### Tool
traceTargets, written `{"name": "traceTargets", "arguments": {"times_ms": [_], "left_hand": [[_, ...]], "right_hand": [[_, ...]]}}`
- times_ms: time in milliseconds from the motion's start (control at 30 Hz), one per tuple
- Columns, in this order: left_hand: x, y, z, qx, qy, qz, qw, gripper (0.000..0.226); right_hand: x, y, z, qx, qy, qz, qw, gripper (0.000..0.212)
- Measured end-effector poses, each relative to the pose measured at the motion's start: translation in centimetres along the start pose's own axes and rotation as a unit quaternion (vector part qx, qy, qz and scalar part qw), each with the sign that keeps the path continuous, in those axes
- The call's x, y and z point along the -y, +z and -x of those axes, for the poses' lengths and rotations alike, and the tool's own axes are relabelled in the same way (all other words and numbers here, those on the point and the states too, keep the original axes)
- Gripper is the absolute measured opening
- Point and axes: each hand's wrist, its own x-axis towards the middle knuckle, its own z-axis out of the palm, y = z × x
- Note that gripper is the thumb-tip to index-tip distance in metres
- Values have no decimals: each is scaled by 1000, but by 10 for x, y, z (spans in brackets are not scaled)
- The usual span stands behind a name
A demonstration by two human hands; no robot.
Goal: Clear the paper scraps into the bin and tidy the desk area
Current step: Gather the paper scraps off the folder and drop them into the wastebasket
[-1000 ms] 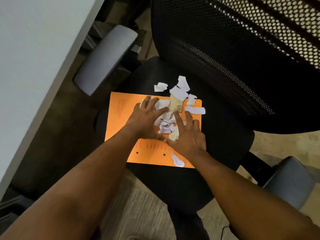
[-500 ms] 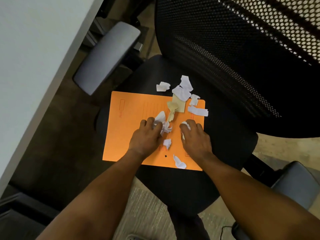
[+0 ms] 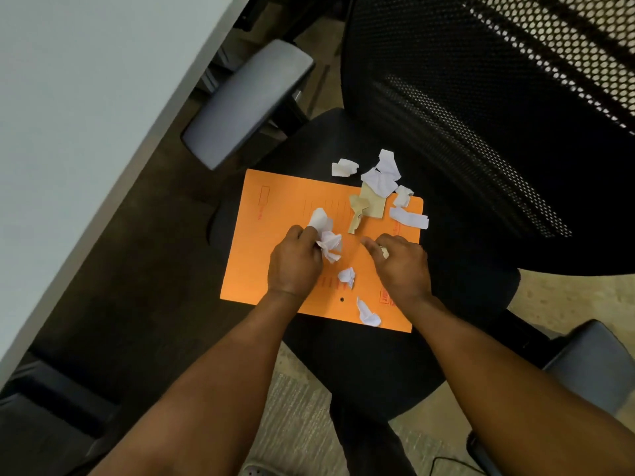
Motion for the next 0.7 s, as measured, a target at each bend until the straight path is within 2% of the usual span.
{"name": "traceTargets", "arguments": {"times_ms": [67,133,367,533,700], "left_hand": [[4,-9,6,-43,-21,26,999,11],[13,-18,16,-81,-43,56,994,11],[74,-64,87,-185,-125,95,970,10],[137,-92,182,-234,-204,98,946,10],[215,-106,307,-269,-346,102,893,13]], "right_hand": [[14,1,2,-10,2,-26,1000,59],[31,8,6,-8,-15,-47,999,58],[116,57,52,31,-151,-47,987,53],[188,110,117,107,-221,-81,966,56],[245,191,213,188,-252,-109,943,57]]}}
